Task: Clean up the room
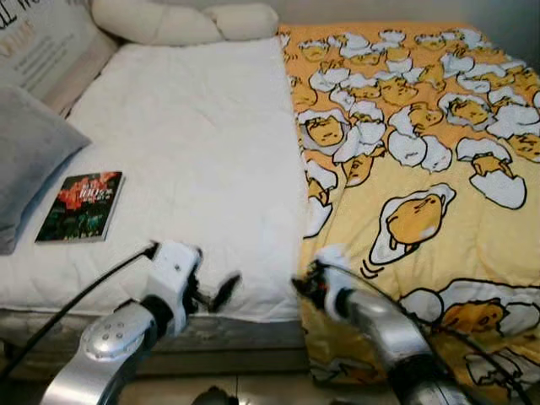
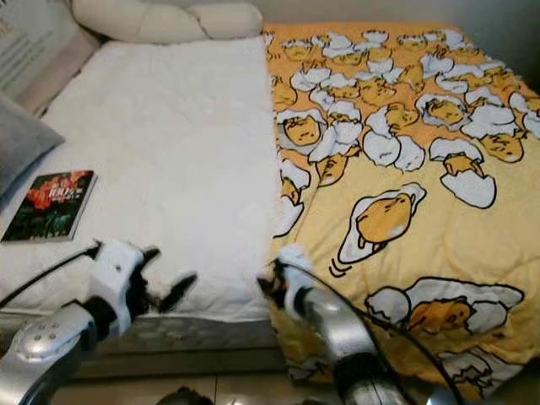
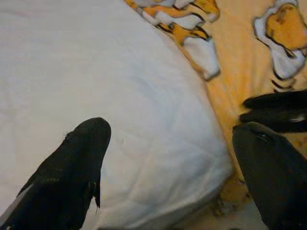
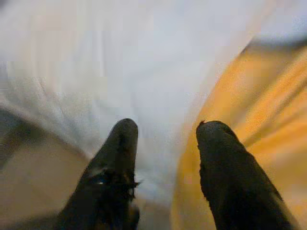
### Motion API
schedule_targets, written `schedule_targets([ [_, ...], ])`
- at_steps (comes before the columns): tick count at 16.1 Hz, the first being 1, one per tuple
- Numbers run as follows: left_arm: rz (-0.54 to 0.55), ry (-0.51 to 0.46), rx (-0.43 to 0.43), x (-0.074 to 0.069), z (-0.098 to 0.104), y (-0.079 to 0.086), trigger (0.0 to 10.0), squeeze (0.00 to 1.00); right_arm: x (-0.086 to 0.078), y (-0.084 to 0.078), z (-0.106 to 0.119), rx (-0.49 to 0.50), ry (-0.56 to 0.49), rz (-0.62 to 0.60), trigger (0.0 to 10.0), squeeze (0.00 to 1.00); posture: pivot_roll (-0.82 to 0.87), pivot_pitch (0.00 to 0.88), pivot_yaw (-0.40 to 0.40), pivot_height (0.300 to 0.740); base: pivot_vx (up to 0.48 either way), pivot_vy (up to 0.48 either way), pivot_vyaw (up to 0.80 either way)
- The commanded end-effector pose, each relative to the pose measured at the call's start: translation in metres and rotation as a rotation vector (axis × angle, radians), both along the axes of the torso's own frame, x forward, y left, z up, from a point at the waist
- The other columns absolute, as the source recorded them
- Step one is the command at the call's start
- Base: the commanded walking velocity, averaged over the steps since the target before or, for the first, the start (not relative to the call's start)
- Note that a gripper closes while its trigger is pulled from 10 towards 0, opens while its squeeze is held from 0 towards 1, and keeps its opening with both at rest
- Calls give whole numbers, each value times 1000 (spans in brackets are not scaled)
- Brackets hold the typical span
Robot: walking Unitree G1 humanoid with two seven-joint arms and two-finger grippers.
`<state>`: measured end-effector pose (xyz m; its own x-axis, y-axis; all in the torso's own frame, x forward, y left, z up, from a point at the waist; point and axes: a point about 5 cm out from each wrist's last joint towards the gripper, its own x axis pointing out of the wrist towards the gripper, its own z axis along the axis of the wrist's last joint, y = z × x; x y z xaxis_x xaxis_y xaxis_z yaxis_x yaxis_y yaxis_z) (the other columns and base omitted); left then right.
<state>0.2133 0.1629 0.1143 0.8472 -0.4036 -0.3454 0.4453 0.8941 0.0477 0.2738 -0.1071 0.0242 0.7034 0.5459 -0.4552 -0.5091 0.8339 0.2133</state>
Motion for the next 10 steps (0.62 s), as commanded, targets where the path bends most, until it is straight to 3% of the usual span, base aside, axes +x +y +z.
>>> schedule_targets([
  [1,54,-23,17,3,1,6,10000,0,6,-1,18,42,-73,-12,10000,1000,27,0,45,740,0,0,0],
  [2,86,-45,15,6,2,8,10000,0,3,-4,26,43,-126,-20,10000,1000,17,0,44,740,0,0,0],
  [4,226,-104,37,17,1,14,10000,0,-12,-25,44,1,-263,-226,10000,1000,1,0,38,740,0,0,-400],
  [5,245,-114,19,18,1,13,10000,0,-19,-35,44,-20,-292,-320,10000,1000,0,0,30,740,0,0,-800],
  [9,286,-82,-34,13,-4,10,10000,0,-37,-46,49,-21,-301,-418,10000,1000,16,0,6,740,0,0,-800],
  [10,310,-78,-70,10,-5,12,10000,686,-41,-50,49,-17,-303,-436,10000,1000,19,0,-4,740,0,0,-800],
])
